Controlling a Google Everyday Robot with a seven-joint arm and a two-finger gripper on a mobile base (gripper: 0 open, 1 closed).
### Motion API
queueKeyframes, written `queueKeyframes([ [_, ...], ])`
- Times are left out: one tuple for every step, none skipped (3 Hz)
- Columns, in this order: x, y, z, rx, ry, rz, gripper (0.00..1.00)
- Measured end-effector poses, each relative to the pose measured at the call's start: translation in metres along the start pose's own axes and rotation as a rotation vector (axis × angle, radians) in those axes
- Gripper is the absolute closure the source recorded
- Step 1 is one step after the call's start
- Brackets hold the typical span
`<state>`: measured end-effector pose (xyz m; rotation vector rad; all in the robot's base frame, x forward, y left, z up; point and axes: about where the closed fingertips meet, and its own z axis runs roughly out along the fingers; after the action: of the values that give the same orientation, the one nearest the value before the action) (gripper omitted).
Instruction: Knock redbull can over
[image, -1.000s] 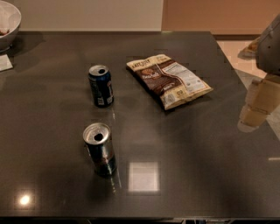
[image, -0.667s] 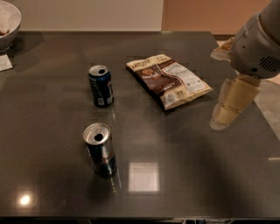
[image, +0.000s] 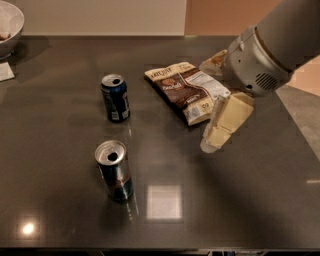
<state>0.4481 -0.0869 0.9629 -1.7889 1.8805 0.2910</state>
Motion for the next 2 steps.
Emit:
queueKeyframes([
  [-0.017, 0.012, 0.023, -0.047, -0.082, -0.02, 0.0],
  [-0.032, 0.027, 0.045, -0.089, -0.167, -0.048, 0.0],
])
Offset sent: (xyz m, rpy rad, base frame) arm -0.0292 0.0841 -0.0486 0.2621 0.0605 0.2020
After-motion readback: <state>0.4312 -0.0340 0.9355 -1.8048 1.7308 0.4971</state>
